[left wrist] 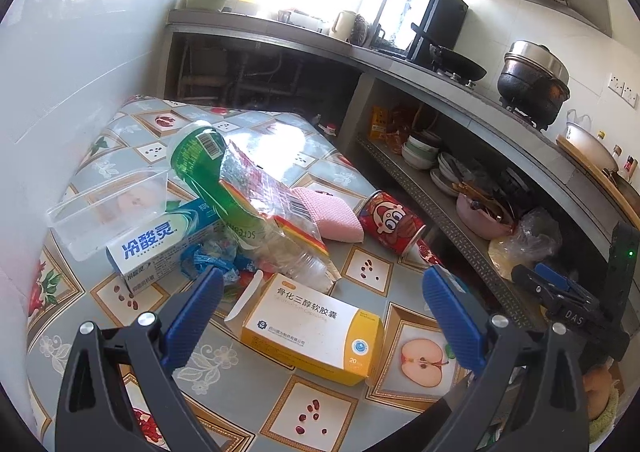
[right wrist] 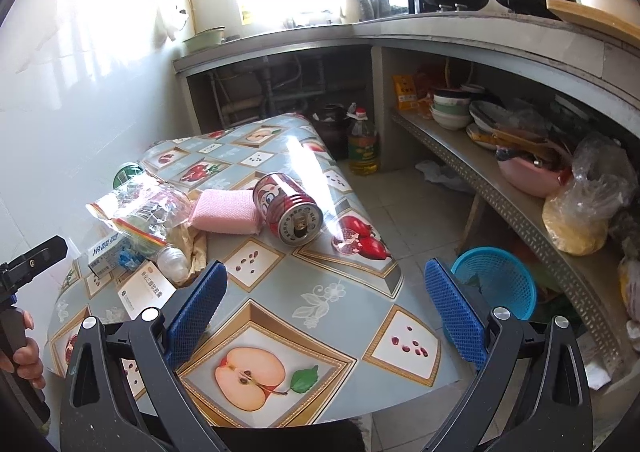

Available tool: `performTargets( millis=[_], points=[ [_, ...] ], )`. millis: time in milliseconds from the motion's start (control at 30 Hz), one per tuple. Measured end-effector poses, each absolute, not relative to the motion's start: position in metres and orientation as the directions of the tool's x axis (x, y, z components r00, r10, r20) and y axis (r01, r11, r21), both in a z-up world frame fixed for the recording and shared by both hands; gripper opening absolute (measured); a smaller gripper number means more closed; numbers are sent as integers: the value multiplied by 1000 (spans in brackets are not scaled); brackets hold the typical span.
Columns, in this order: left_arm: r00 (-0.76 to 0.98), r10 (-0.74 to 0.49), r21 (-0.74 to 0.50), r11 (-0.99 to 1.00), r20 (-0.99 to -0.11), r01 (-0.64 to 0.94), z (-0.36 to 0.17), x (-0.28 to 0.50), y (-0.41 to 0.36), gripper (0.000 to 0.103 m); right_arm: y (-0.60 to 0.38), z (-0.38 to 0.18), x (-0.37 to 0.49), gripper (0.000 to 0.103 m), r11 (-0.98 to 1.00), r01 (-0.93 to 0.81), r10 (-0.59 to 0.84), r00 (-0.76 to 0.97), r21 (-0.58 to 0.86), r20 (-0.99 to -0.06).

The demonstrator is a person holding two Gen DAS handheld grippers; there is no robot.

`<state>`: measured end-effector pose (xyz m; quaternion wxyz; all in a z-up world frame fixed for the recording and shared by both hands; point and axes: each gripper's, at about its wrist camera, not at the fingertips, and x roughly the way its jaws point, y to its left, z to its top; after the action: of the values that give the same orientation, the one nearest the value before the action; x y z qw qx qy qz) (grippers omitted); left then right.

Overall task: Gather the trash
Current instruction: 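Move both tools back from the basket toward the table, then grasp the clear zip bag with the left tool and lift it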

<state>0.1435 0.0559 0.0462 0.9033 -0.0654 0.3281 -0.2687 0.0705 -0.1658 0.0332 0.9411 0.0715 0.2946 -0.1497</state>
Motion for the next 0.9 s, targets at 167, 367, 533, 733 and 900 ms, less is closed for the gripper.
performTargets(
  millis=[167, 367, 533, 733, 900],
  points=[
    [663, -507, -284, 861, -551, 422, 45, 140, 64, 97, -172, 34, 67, 95, 942, 323, -209, 783, 96, -586],
    [672, -495, -264, 867, -551, 422, 43, 137, 70, 97, -174, 28, 73, 95, 943, 294, -145, 786, 157, -601],
    [666, -521, -306, 853, -533, 423, 46, 151, 72, 97, -171, 27, 80, 95, 949, 256, -95, 791, 186, -604],
    [631, -576, -465, 810, -519, 356, 37, 189, 74, 97, -168, 24, 85, 95, 951, 241, -75, 788, 193, -611],
    [615, -586, -559, 785, -527, 268, 23, 222, 70, 90, -172, 22, 85, 95, 949, 246, -75, 783, 196, -618]
  ],
)
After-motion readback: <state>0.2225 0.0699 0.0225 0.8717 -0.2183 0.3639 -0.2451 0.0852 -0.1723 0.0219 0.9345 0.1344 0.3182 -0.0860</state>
